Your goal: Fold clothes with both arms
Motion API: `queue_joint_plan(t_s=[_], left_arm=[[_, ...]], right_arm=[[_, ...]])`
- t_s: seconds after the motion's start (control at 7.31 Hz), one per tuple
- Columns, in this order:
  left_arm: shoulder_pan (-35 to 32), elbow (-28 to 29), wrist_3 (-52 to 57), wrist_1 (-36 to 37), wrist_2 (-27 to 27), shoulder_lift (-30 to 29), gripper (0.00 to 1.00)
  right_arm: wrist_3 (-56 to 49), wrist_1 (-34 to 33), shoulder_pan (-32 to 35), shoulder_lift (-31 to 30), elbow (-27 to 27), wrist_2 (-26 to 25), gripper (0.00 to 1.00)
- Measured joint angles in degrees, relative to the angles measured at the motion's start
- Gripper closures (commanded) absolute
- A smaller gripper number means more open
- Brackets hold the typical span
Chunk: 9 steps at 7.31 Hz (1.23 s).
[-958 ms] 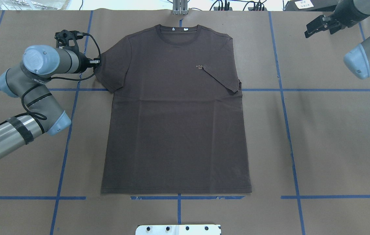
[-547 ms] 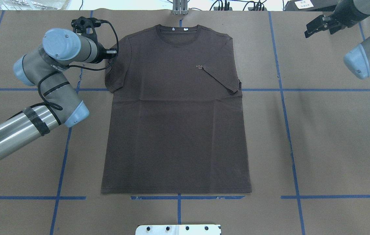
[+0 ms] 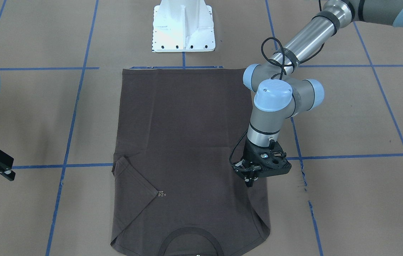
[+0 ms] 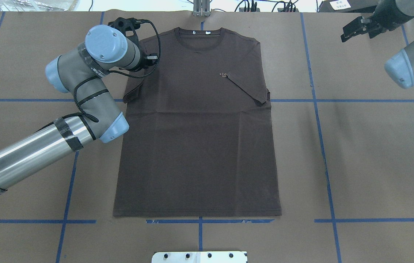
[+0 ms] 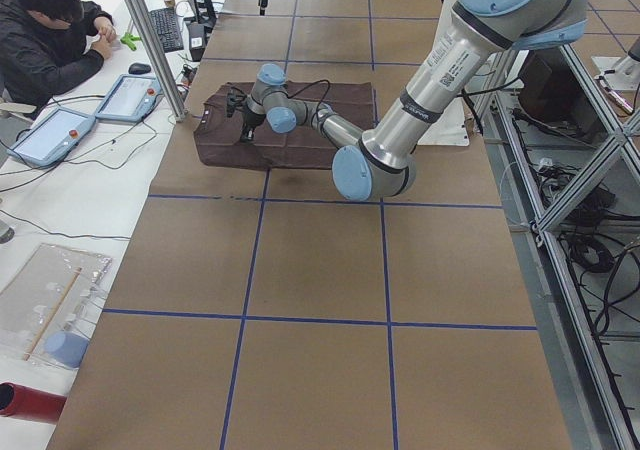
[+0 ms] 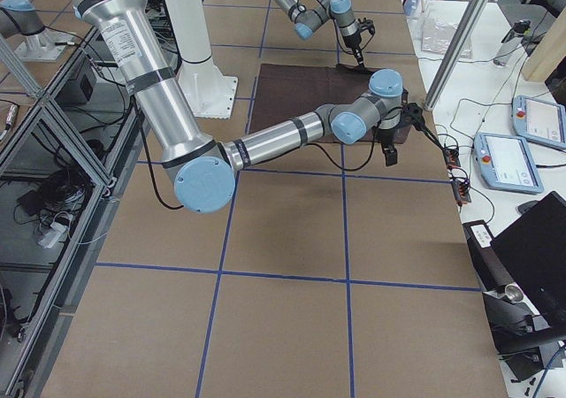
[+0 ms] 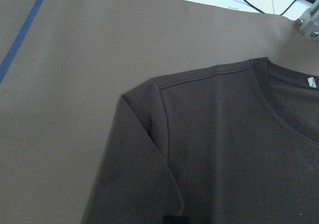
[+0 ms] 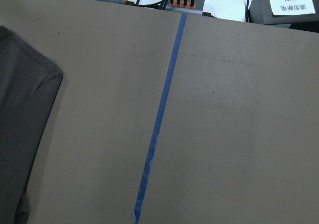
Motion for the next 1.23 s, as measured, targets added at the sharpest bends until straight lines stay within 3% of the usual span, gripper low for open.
queue_joint_plan(t_s=[0.41,0.55,0.96,1.23], left_arm=[[1.22,0.88,-2.58,0.34,0.09,-0.98,1.0],[1.38,2.02,-3.25,0.39,0.09,-1.84,0.04],[1.46,3.58,0.91,0.45,0.02,-2.88,0.0],[1.25,-0.89,7.13,0.84,-0.5,-0.23,0.0]], right_arm=[[0.0,0.01,0.0,-0.16,0.02,-0.01,0.0],[0.0,0.01,0.0,-0.18,0.0,-0.01,0.0],[0.16,0.02,-0.14,-0.48,0.28,0.05,0.0],[4.36,0.04,-2.1,-0.67,2.23,0.03,0.0]])
